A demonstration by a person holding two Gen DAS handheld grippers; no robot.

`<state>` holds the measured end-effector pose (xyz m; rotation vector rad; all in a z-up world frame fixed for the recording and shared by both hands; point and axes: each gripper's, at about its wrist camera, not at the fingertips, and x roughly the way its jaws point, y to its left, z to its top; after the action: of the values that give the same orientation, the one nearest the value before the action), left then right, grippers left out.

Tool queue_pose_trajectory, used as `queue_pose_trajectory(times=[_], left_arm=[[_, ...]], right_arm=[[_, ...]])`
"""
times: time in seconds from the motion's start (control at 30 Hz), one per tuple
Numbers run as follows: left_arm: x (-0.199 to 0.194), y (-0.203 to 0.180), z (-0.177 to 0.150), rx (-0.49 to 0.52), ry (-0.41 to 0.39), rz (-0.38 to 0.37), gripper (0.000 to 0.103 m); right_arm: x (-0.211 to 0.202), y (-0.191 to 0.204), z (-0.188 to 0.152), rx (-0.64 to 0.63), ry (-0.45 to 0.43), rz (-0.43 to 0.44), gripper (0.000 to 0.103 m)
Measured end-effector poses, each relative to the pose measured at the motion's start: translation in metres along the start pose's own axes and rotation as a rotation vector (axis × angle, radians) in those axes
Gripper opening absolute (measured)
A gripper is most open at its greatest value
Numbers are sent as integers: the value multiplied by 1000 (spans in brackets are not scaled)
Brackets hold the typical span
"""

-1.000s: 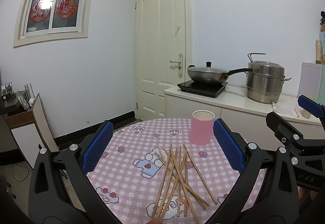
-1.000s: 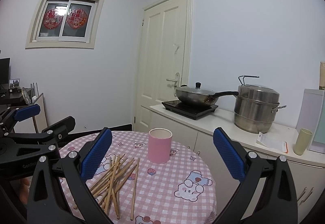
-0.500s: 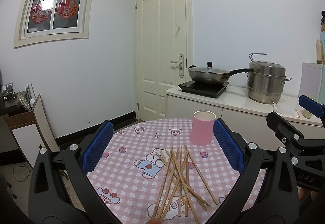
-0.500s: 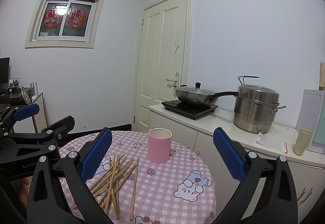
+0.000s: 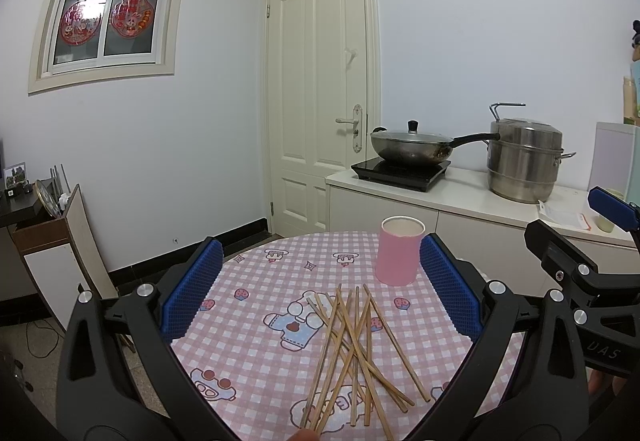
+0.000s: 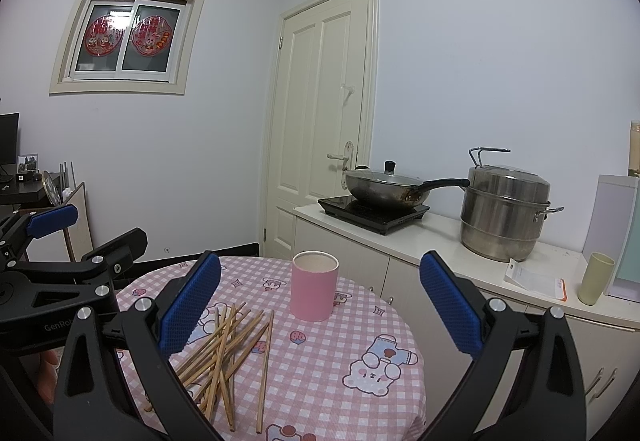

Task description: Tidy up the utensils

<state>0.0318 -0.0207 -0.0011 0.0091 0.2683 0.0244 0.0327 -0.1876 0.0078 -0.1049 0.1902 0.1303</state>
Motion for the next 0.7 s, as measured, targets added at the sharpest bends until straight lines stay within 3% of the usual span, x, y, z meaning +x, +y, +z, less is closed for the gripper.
queue_pose_trajectory(times=[0.7], left_arm=[[0,-1,-3,5,2,5,97]], right_arm=[[1,0,-2,-1,3,-3,96]])
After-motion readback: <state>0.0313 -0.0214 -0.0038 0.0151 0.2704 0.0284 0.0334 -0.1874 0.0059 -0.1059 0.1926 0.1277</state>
